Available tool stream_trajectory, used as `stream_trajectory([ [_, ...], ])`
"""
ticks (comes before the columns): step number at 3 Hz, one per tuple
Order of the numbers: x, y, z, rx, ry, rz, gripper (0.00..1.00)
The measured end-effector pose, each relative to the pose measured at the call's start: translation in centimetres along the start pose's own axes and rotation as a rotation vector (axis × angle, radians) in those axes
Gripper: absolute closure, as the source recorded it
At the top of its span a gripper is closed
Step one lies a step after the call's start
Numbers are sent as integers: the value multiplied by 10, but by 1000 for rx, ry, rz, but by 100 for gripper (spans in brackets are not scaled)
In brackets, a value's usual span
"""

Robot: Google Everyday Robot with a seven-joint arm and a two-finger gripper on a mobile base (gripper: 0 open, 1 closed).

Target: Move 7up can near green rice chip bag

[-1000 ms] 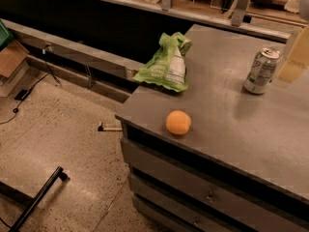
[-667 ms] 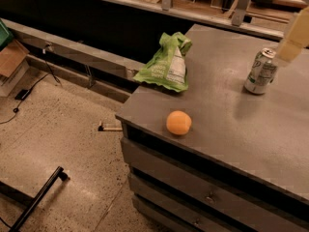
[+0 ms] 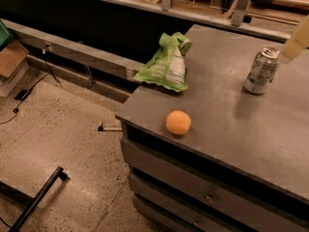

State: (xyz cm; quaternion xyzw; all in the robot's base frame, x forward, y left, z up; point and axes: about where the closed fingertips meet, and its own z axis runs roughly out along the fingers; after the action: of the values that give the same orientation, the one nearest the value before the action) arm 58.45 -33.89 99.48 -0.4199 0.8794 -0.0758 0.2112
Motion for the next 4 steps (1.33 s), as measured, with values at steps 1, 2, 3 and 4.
stream_trajectory([
  [1, 30, 2, 14, -59, -31, 85, 0],
  [2, 44, 17, 26, -122, -71, 107, 0],
  [3, 29, 31, 60, -180, -124, 89, 0],
  [4, 6, 31, 94, -199, -179, 71, 0],
])
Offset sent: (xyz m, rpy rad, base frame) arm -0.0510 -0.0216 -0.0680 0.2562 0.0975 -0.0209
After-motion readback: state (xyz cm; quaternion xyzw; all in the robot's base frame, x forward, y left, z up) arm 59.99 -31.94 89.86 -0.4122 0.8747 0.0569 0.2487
